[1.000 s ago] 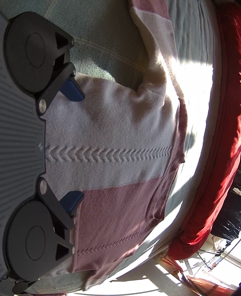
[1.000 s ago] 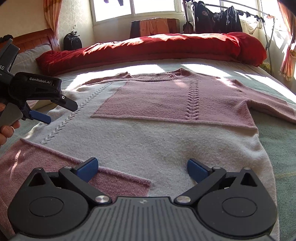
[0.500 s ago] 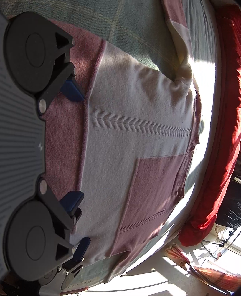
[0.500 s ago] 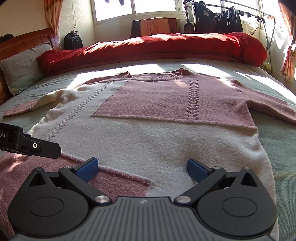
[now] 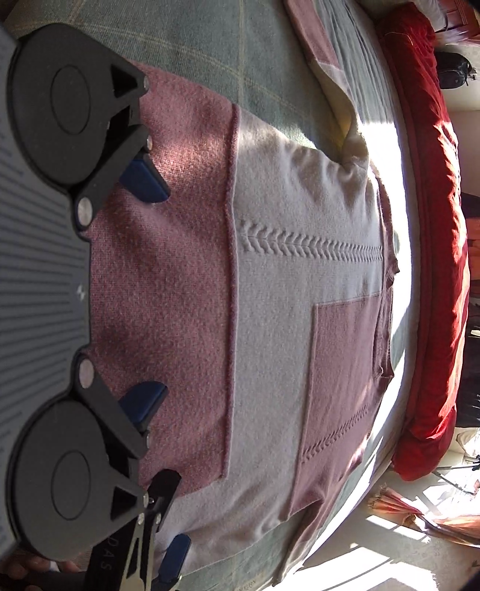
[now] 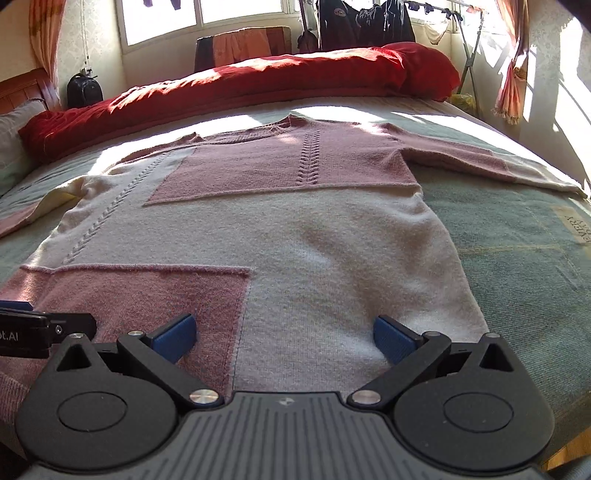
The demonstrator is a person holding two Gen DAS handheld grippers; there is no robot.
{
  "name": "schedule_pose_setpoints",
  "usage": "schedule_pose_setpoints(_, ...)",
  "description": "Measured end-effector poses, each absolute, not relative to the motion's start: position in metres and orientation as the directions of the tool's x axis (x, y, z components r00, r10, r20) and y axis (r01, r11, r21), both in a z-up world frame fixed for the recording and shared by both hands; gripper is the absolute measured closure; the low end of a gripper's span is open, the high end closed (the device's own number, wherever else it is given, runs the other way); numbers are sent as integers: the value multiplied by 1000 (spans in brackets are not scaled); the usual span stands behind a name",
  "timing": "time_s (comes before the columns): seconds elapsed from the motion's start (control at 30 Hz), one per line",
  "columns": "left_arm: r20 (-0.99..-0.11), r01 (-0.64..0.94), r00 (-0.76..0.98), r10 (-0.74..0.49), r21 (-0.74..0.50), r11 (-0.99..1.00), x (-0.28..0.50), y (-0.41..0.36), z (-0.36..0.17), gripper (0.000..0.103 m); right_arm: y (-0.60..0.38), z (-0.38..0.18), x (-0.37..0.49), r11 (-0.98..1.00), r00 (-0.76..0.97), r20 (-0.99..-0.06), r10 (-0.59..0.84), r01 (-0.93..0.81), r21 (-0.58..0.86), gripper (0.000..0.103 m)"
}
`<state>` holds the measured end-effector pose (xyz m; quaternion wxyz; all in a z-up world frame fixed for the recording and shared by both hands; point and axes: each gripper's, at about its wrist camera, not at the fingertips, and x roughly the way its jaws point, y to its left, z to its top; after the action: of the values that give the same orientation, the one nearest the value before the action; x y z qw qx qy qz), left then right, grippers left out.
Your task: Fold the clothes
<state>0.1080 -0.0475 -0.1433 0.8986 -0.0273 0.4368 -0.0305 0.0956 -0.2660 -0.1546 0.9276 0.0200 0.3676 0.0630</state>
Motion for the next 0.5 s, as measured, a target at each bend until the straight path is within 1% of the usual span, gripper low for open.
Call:
schedule_pose_setpoints(0.1,-777,48,625,-73,-55,997,101,-49,-144,1,-266,-156,77,992,711,-692,125,-89,87,0)
schedule_pose_setpoints(0.23,-769,95,635,-79,-24,995,89,-47,-144,1,-263,-155,65,994,701,-705,105,-97,51,0)
schedule_pose_setpoints(0.3,-752,95,656,-60,4,995,81,-42,-140,1,-262,-148,64,995,696,-712,93,-79,53,0)
schedule_pose_setpoints(0.4,-715,106,693,-90,-22,994,74,-30,-134,1,-256,-138,71,992,718,-685,125,-99,77,0)
schedule_pose_setpoints(0.5,-696,87,715,-74,-16,996,71,-22,-132,1,-241,-133,85,987,724,-672,154,-150,64,0)
